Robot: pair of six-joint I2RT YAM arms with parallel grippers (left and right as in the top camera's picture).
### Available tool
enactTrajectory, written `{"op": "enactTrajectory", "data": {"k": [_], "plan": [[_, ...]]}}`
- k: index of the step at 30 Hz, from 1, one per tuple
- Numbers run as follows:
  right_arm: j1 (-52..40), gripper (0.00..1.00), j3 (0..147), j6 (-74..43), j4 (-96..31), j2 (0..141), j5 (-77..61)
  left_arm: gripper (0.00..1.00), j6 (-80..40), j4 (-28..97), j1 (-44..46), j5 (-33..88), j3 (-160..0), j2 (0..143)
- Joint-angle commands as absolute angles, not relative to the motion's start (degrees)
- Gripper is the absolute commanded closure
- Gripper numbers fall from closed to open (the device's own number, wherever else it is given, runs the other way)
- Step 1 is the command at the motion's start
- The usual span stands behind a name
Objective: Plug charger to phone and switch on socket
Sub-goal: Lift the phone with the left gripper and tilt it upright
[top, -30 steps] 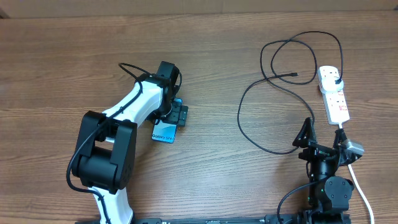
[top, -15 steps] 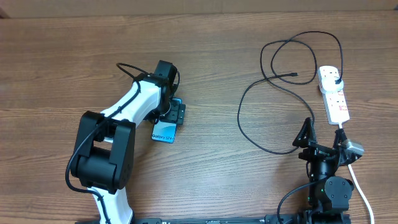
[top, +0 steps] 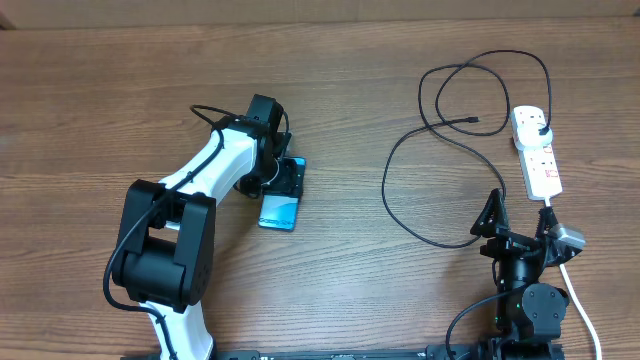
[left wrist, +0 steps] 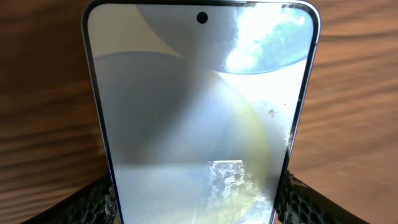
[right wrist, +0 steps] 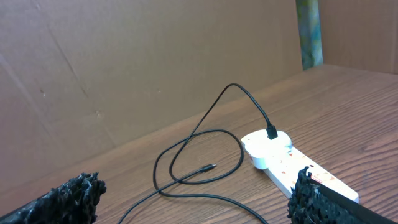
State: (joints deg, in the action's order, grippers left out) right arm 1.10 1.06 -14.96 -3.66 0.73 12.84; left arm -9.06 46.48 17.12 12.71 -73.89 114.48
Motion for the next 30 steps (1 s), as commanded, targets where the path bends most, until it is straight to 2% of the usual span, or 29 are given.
{"op": "enactTrajectory", "data": {"k": [1,18,30], "plan": [[1.3,0.0,0.45,-14.72,-3.36,0.16,12.8,0.26,-8.88,46.68,18.0,29.78,-68.03,123.42],[1.3,0.0,0.45,-14.72,-3.36,0.16,12.8,0.29,-1.21,49.25,18.0,44.34,-68.03,123.42],[1.3,0.0,0.45,-14.72,-3.36,0.19,12.8,0.29,1.34,49.93,18.0,61.49,-68.03,123.42]]}}
